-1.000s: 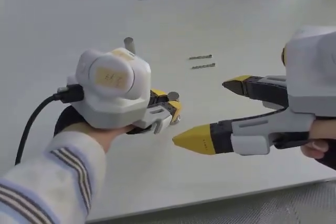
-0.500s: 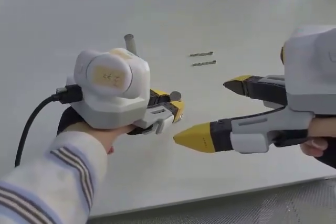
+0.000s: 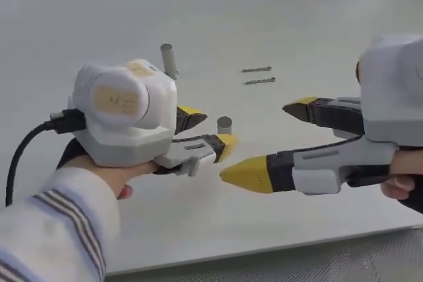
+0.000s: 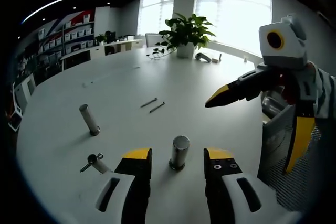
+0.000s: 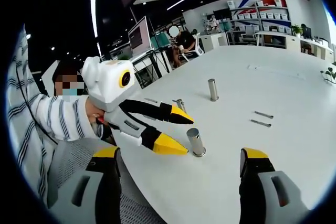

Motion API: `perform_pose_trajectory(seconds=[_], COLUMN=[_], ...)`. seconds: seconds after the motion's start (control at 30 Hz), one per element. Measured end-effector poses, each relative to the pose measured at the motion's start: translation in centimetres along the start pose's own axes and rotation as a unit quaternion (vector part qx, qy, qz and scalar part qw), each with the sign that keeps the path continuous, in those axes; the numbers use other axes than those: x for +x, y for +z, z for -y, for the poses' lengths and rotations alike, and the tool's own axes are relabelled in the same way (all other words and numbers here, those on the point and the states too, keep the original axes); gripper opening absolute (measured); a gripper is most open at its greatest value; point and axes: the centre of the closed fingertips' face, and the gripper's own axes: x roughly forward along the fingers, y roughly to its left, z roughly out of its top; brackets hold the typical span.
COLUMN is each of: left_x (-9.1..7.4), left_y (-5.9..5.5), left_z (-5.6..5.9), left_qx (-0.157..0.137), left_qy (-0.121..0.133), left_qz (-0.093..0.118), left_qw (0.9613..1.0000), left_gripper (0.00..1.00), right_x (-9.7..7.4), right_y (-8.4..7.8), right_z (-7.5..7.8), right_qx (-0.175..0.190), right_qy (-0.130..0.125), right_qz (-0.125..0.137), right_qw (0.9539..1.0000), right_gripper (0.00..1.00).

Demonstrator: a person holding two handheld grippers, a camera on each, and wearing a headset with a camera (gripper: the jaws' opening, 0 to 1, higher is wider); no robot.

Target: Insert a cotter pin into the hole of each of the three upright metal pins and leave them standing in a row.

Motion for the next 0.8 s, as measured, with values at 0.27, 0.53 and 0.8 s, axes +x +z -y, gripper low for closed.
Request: perform_pose_trajectory(seconds=[0.27,0.53,0.8], left_x=[-2.9,-5.0,-6.2], left_y=[0.0,-1.8,-2.5], left_z=[-0.3,-0.8,-0.5], left_qx=[-0.004,-0.016,-0.041], left_qy=[-0.018,-0.028,-0.051], left_qz=[0.022,0.018,0.024], left_qw=[0.9996,0.9993,0.9976], left_gripper=[0.57,0.86,0.93], right_x=[0.1,0.1,0.1], right_y=[-0.2,-0.6,-0.9], right_z=[0.0,0.1,0.5], right_qx=[-0.001,-0.001,-0.001], right_qy=[0.002,0.000,-0.006], right_qz=[-0.008,-0.017,-0.029], right_qw=[1.0000,0.9999,0.9996], right_gripper=[0.92,0.92,0.92])
